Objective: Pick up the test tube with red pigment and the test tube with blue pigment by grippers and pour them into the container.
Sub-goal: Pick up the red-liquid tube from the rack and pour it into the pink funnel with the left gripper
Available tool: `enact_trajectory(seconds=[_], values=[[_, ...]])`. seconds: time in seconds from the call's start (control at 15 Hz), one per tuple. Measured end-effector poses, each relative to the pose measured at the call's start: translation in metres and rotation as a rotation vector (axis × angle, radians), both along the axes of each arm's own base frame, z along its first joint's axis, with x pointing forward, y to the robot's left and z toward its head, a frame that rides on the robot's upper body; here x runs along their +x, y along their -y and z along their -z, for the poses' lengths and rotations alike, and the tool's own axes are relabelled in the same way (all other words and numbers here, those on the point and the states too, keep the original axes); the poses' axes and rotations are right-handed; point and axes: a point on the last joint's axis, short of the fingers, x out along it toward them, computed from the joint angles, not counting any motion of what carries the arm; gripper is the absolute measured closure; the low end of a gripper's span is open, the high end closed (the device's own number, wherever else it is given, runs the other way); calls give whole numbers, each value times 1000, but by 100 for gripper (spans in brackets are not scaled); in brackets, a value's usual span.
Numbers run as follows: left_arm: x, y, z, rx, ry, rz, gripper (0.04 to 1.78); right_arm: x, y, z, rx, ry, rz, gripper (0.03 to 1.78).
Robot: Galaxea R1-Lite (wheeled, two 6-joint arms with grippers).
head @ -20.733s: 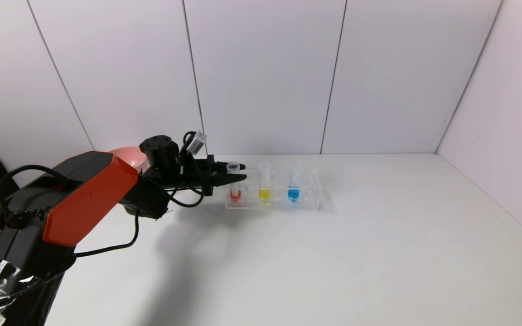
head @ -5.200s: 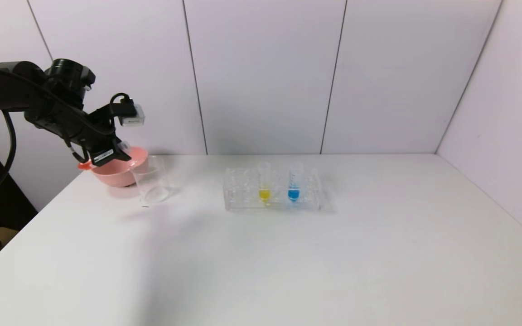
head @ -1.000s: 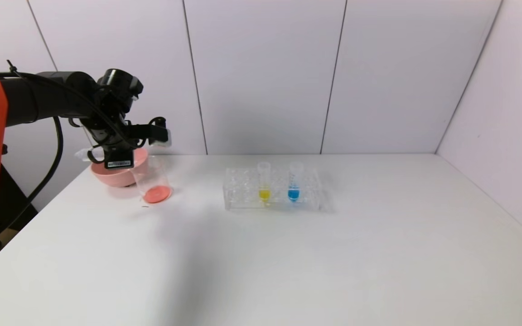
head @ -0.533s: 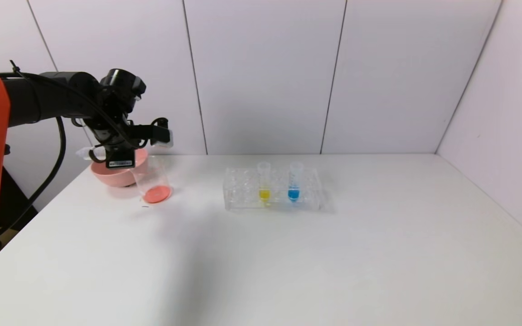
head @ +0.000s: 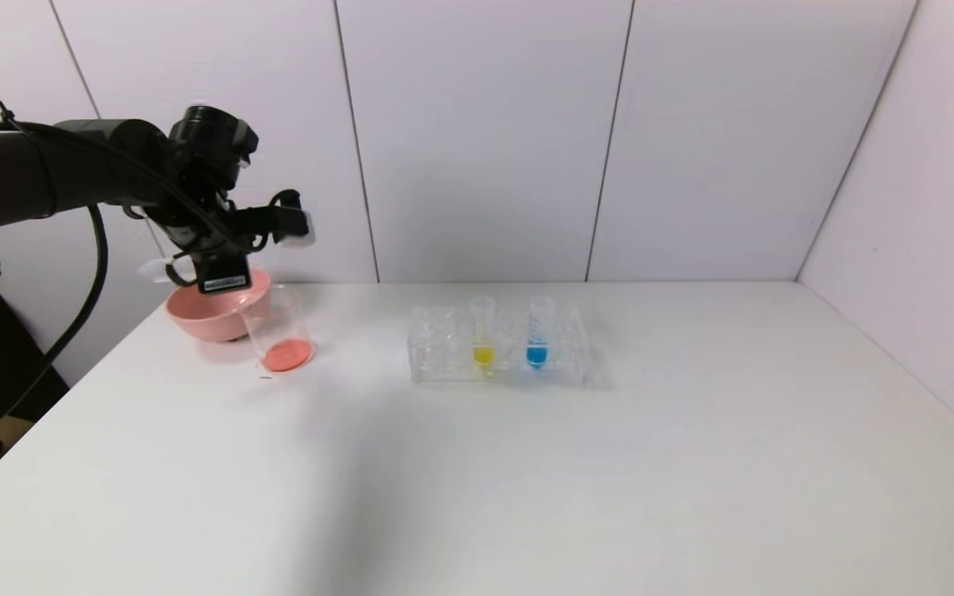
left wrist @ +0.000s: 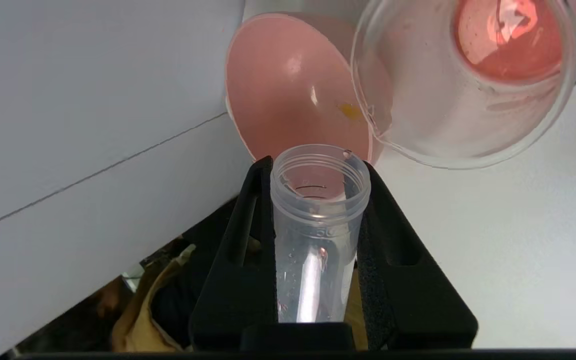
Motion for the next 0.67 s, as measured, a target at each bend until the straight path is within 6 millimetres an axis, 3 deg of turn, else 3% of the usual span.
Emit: enact_trajectory(seconds=[0.4,0.67], values=[[-6,-2,-44,-474,336,-153,136,0,0,0,0,0,0,4],[-23,-10,-72,-885,391,-162,136,0,0,0,0,0,0,4]])
